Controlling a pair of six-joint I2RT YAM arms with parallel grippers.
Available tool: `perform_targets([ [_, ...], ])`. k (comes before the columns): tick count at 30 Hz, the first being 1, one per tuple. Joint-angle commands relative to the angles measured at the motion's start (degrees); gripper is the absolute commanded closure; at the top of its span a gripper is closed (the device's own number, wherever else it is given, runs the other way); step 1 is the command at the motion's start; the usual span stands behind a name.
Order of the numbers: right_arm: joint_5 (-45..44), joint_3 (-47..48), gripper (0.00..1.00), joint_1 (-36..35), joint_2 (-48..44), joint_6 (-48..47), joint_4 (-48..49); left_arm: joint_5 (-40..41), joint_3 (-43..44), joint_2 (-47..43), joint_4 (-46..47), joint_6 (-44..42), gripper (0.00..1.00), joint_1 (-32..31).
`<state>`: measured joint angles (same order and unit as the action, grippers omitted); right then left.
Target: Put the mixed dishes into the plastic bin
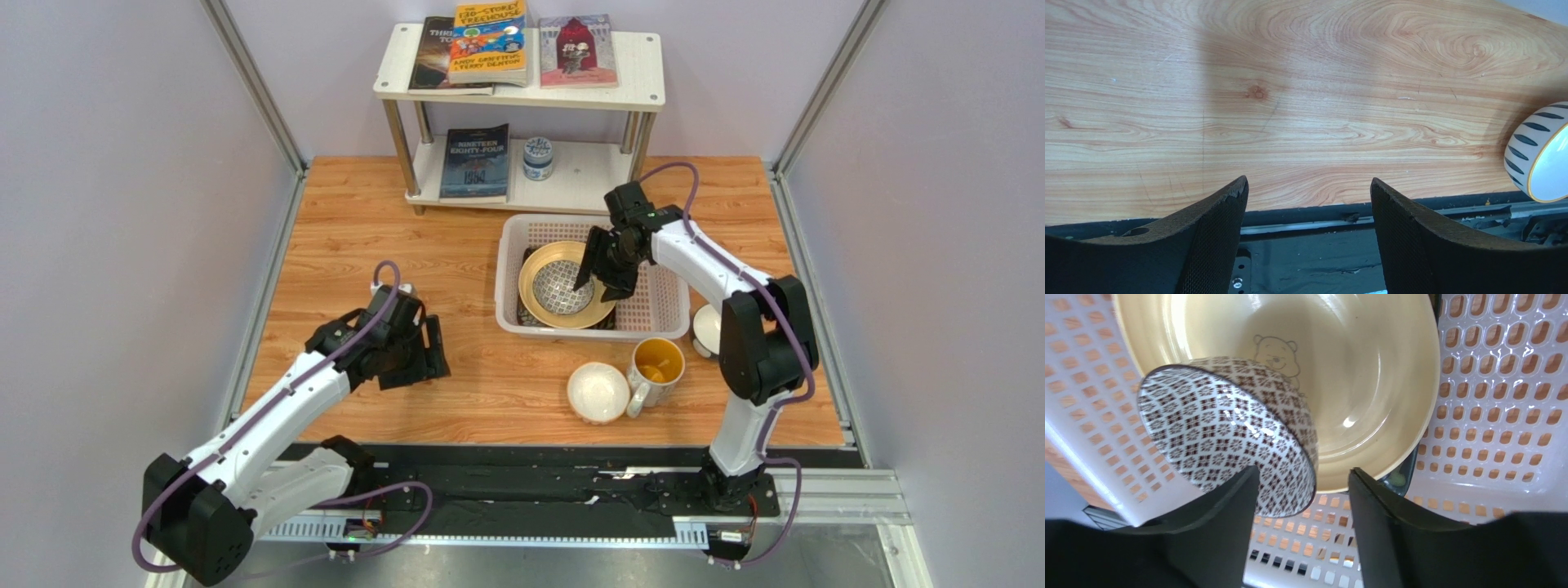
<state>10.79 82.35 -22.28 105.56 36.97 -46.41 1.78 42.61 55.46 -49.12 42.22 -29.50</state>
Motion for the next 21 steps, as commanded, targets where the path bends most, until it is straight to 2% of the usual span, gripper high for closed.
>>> perform_targets([
  [1,-0.5,2.99,0.36,0.22,-7.38,-0.93,0.28,-4.13,-0.6,0.96,3.68,-1.08,0.23,0.23],
  [4,-1.38,3.61,0.36,0.31,-11.85,-1.11,-2.0,-7.66,-1.21,1.31,7.1,-1.61,0.23,-0.12],
  [7,-2.0,1.95,0.36,0.31,-18.26,-0.32,-3.5,-8.37,-1.04,3.41,9.56,-0.39,0.22,-4.06],
  [8,-2.0,0.2,0.36,0.31,-22.02,0.64,-3.77,-8.46,-0.95,4.29,11.05,1.45,0.22,-7.47],
  [11,-1.3,-6.81,0.36,-0.04,-28.8,2.48,-3.77,-12.05,-1.83,8.42,15.62,6.72,0.22,-11.1],
  [12,-0.77,-8.85,0.36,-0.22,-33.27,3.01,-4.29,-13.72,-2.52,10.61,19.99,10.91,0.22,-13.63],
  [14,-0.94,-15.33,0.36,-0.83,-38.3,4.59,-5.0,-12.86,-1.14,12.91,24.23,15.5,0.22,-18.63],
  [18,-1.38,-22.03,0.36,-1.53,-50.85,6.61,-9.64,-7.6,3.87,21.85,25.48,18.5,0.21,-23.58],
  [21,-0.59,-23.02,0.36,-1.89,-55.36,7.76,-12.73,-9.42,5.2,26.52,31.43,19.74,0.21,-24.2],
])
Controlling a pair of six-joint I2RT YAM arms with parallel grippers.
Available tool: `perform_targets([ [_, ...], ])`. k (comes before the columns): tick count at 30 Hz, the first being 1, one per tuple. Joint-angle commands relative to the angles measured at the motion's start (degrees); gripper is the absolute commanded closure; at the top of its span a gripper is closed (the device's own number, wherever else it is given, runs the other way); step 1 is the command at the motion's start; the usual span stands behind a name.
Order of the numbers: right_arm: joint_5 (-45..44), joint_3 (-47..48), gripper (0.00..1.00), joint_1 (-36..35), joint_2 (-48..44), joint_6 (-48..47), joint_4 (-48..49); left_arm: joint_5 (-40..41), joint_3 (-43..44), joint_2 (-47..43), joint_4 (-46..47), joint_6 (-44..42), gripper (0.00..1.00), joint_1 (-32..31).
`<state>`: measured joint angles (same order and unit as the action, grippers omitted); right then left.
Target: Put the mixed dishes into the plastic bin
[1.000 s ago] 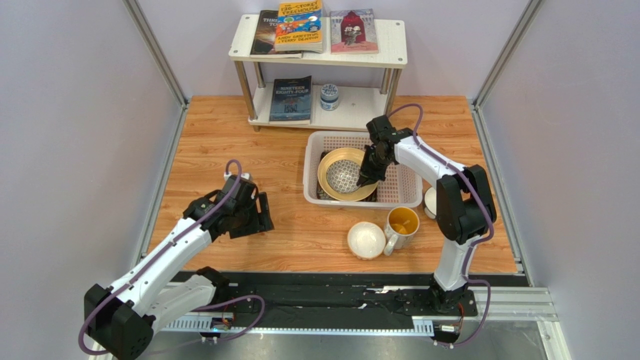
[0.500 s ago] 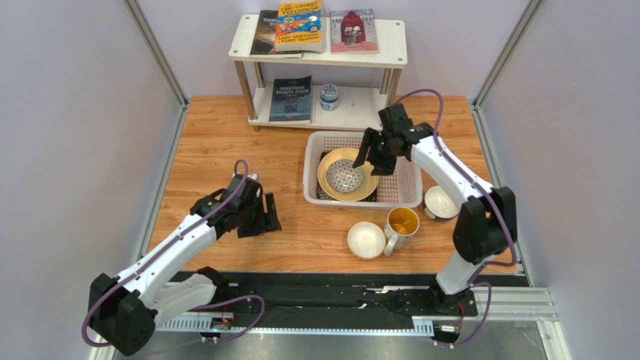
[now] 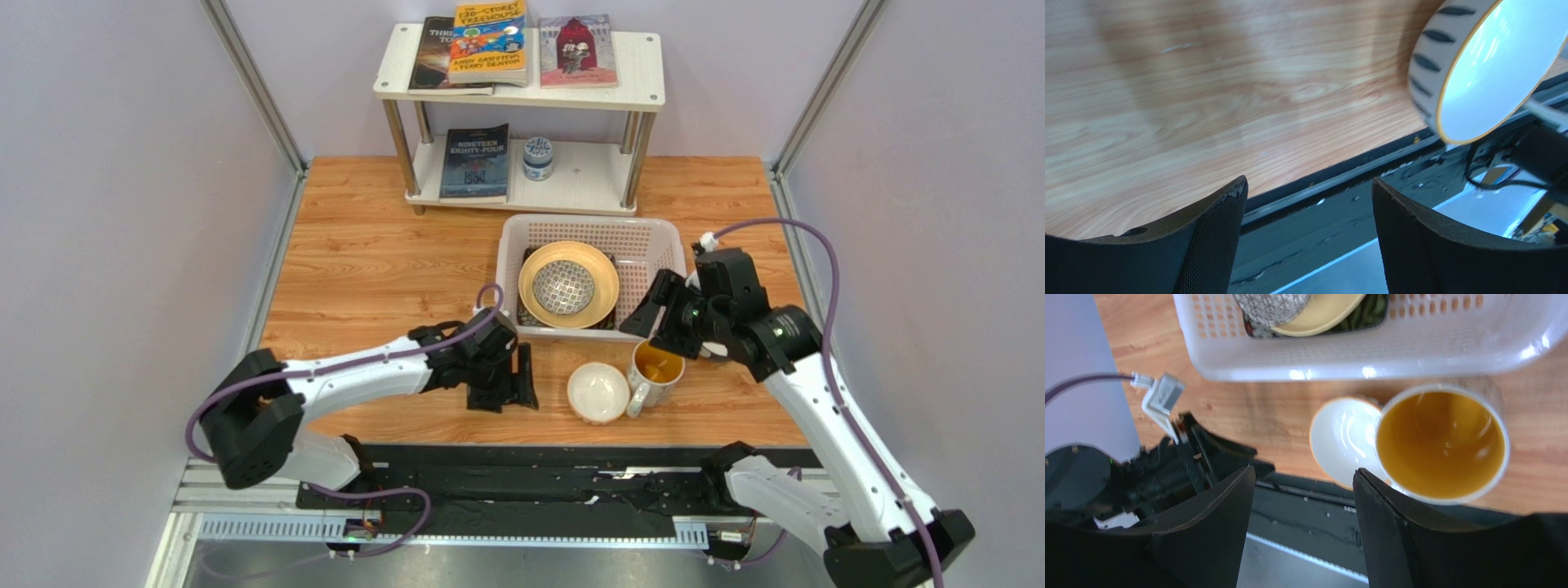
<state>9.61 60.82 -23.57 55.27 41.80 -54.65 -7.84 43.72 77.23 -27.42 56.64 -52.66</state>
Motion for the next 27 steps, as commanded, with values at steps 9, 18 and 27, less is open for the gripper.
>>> perform_targets([
  [9,0.5,-0.08,0.36,-1.56,-14.04,5.92,-12.4,0.37,12.52,15.83,11.6,4.71,0.23,-2.79],
  [18,1.38,-3.86,0.36,-1.65,-17.82,8.91,-10.56,2.83,16.31,21.9,9.76,4.7,0.28,-5.96],
  [27,1.47,-3.69,0.36,-1.56,-18.0,8.82,-11.27,3.35,14.2,21.65,8.61,4.62,0.83,-5.96],
])
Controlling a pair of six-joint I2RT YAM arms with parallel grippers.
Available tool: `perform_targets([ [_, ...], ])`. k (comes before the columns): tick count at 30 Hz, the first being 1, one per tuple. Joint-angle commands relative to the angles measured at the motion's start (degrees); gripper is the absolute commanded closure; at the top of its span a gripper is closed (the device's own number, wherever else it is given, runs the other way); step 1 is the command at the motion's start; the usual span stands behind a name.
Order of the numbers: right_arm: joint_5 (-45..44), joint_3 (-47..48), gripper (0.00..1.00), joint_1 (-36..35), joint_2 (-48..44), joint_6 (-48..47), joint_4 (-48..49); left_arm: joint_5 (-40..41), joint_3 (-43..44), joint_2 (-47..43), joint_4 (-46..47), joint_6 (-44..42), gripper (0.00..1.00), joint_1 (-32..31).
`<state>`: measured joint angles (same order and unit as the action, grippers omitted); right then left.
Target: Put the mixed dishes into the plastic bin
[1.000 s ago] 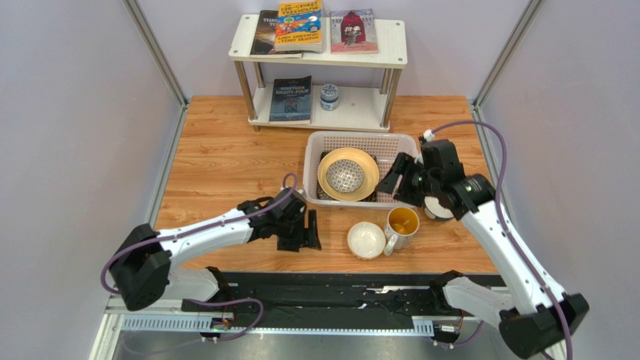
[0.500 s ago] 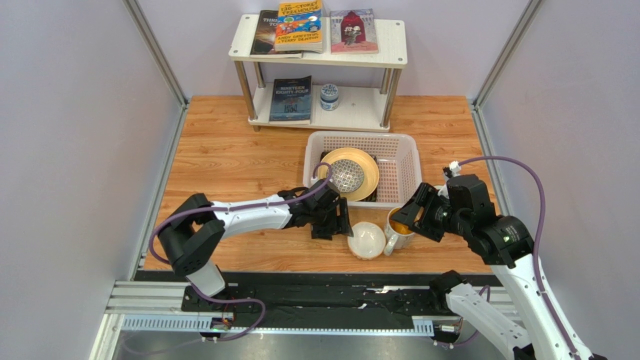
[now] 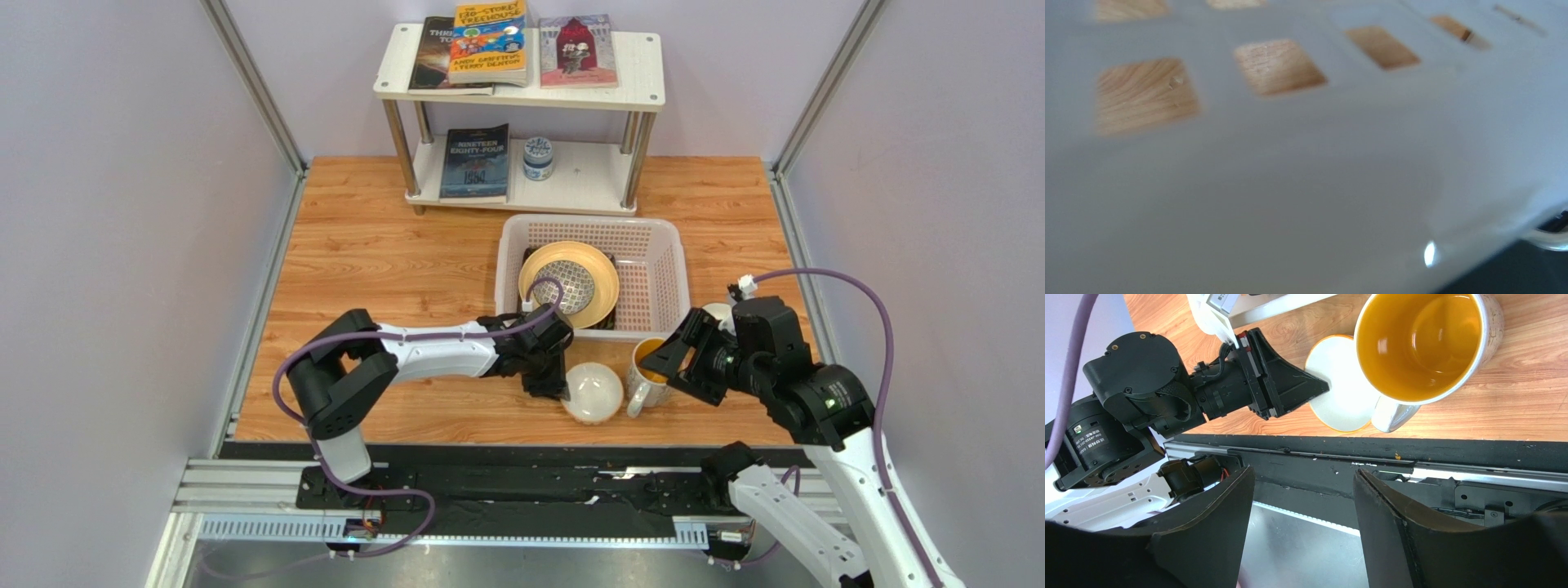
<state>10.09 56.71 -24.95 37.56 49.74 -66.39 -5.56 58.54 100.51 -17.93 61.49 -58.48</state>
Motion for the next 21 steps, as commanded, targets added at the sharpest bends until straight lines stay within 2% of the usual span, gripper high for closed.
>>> perform_targets([
  [1,1.25,0.42,0.36,-0.19,-0.3,1.06,0.73,1.25,-0.71,-2.07,-1.57,-0.32,0.88,-0.14],
  [4,1.95,0.86,0.36,-0.27,-0.03,1.15,0.47,2.83,-1.85,-6.1,-7.27,-0.32,0.9,-0.06],
  [7,2.22,0.42,0.36,-0.36,-0.21,0.8,-0.05,5.47,-5.45,-13.74,-10.61,-0.23,0.9,-0.14],
  [11,2.84,-1.76,0.36,-2.46,0.32,2.29,0.99,13.01,-7.65,-22.79,-17.12,-2.16,0.9,0.03],
  [14,-0.84,-5.1,0.36,-8.87,1.37,5.97,4.42,14.35,-7.39,-24.13,-20.56,-4.36,0.89,0.12],
  [15,-1.82,-6.07,0.36,-13.33,2.51,6.94,7.39,14.53,-7.3,-23.87,-21.17,-4.45,0.89,0.29],
  [17,-4.88,-8.61,0.36,-17.92,4.88,9.05,11.96,13.74,-7.04,-22.21,-22.58,-4.45,0.88,0.38],
  [18,-6.03,-9.07,0.35,-22.38,6.2,11.15,13.2,13.48,-6.87,-21.5,-22.84,-4.28,0.88,0.47],
  [21,-8.77,-10.82,0.34,-28.2,12.43,14.5,19.7,12.07,-5.72,-18.6,-22.76,-4.28,0.87,0.82],
])
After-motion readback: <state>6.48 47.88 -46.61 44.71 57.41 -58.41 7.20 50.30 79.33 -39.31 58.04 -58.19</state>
